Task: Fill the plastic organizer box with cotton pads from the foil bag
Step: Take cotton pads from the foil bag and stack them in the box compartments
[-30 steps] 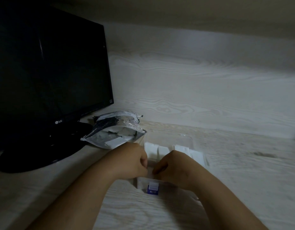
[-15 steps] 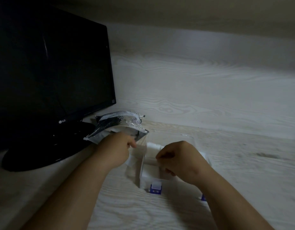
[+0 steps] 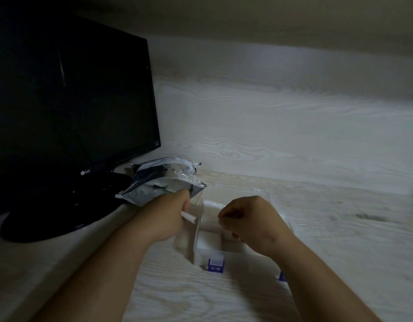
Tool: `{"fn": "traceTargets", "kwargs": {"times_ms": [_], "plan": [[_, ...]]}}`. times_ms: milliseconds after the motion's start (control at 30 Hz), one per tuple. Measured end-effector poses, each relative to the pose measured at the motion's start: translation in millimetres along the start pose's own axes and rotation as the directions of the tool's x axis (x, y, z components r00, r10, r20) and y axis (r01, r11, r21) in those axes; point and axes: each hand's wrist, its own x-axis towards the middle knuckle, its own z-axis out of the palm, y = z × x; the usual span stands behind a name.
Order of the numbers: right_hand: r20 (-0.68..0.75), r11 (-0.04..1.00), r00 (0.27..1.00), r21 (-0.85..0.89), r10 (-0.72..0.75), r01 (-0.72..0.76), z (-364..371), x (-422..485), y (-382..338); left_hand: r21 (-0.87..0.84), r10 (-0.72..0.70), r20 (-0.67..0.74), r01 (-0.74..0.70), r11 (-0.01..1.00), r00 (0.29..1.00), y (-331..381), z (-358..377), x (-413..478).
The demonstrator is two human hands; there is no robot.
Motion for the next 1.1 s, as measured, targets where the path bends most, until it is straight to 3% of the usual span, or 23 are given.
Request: {"fn": "traceTargets", "kwargs": {"times_ms": [200, 333, 500, 767, 1100], "plan": [[-0.009, 0.998, 1.0, 0.053, 0.016, -0.015, 0, 1, 1, -0.272, -0.065, -0.128, 0.028, 0.962, 0.99, 13, -7, 1], [-0.006, 0.994, 1.0, 0.11, 0.03, -0.029, 1, 1, 2, -0.525, -0.077, -0.043, 0.043, 0.85, 0.996, 17, -9, 3], [-0.031, 0.973, 0.999, 0.228, 0.03, -0.022, 2, 2, 0, -0.633, -0.072, 0.039, 0.08, 0.77, 0.997, 25, -7, 0], [-0.145, 0.927, 0.989, 0.367, -0.024, 0.076, 0, 3, 0, -0.561, 0.122, 0.013, -0.094, 0.822, 0.992, 33, -2, -7], [-0.053, 0.924, 0.988, 0.351, -0.144, 0.154, -3, -3, -6, -0.514, 0.14, -0.005, -0.122, 0.849, 0.99, 32, -2, -6]]}}
